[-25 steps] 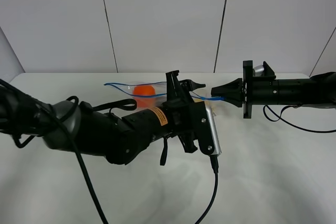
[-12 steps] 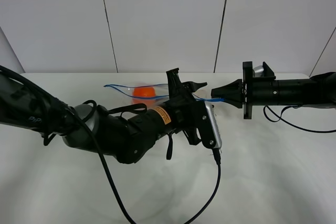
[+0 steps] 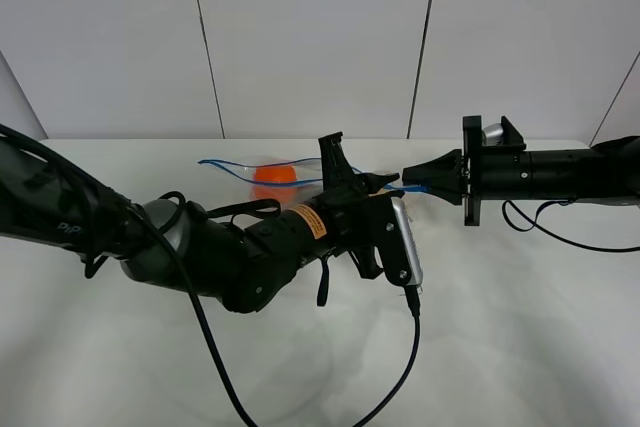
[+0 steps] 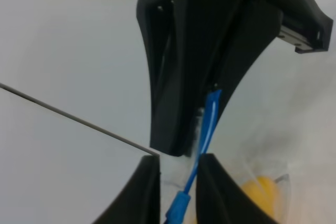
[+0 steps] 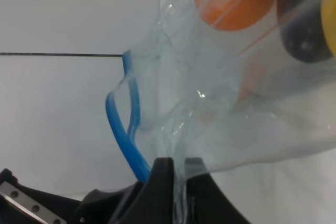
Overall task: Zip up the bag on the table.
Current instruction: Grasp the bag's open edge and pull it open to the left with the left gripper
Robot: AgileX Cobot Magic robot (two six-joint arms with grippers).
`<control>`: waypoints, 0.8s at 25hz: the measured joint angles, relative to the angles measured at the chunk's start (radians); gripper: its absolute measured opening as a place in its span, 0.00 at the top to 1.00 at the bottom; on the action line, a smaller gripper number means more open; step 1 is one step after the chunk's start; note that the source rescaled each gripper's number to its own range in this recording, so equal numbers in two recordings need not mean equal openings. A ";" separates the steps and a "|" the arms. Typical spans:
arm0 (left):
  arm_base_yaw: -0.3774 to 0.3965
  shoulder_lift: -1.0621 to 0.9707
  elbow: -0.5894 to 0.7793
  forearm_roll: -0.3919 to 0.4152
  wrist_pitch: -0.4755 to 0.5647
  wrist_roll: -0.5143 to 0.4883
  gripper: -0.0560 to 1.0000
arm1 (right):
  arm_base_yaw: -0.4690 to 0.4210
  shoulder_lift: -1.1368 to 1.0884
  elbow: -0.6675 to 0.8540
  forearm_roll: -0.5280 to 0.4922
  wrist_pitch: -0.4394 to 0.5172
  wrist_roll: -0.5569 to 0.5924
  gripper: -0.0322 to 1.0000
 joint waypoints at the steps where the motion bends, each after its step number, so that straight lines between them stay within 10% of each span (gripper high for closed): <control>1: 0.000 0.000 0.000 0.000 0.001 0.000 0.82 | 0.000 0.000 0.000 0.000 0.000 0.000 0.97; 20: 0.078 0.000 -0.001 0.006 0.029 0.129 0.95 | 0.000 0.000 0.000 0.019 -0.013 0.000 0.97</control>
